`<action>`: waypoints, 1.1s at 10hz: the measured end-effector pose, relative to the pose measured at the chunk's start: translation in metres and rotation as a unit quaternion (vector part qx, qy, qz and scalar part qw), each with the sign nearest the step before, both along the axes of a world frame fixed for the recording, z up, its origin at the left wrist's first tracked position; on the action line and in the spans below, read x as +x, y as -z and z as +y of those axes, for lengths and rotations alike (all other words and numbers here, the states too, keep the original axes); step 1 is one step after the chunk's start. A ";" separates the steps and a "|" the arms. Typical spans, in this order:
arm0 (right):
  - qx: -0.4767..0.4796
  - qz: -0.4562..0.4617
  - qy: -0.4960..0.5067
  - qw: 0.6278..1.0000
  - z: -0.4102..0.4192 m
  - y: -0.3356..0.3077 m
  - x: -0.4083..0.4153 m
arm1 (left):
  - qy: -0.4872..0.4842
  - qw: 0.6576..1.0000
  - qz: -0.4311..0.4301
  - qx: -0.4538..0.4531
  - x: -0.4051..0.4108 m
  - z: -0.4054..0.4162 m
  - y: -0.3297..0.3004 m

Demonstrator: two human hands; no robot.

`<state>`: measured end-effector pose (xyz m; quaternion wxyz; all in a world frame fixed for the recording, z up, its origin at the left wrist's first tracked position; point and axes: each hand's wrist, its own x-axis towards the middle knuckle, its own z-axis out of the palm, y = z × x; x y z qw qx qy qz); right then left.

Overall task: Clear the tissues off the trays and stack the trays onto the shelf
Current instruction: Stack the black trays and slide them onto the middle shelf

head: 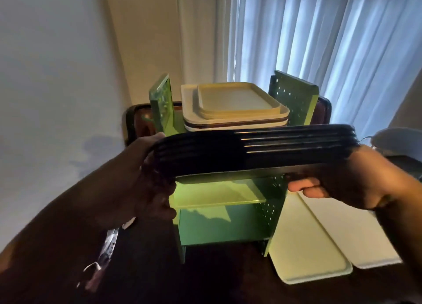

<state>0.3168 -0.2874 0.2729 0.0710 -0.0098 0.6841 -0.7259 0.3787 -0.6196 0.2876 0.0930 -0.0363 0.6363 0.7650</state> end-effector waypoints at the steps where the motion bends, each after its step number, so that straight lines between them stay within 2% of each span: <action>1: -0.142 -0.073 -0.013 0.987 -0.003 0.023 -0.008 | 0.075 0.996 -0.037 0.019 -0.007 0.001 0.012; 2: -0.115 -0.055 0.006 0.992 -0.005 0.043 -0.008 | 0.072 0.996 -0.038 0.040 -0.014 0.006 0.028; 3: -0.145 -0.063 0.019 0.987 -0.008 0.064 -0.009 | 0.023 0.999 -0.023 0.038 -0.022 0.014 0.051; 5: -0.239 -0.181 0.111 0.947 -0.021 0.113 -0.008 | -0.135 0.989 -0.045 0.047 -0.045 0.025 0.100; 6: -0.292 -0.198 0.150 0.923 -0.030 0.130 -0.010 | -0.157 0.983 -0.059 -0.073 -0.055 0.024 0.122; 7: -0.314 -0.210 0.167 0.911 -0.037 0.140 -0.009 | -0.148 0.978 -0.039 -0.139 -0.061 0.035 0.127; 8: -0.321 -0.201 0.164 0.911 -0.042 0.141 -0.007 | -0.135 0.954 -0.004 -0.266 -0.062 0.044 0.126; 10: -0.241 -0.211 0.130 0.939 -0.044 0.156 -0.011 | -0.017 0.908 0.006 -0.419 -0.055 0.049 0.132; 11: -0.183 -0.172 0.130 0.959 -0.041 0.160 -0.017 | -0.016 0.898 0.023 -0.439 -0.060 0.047 0.138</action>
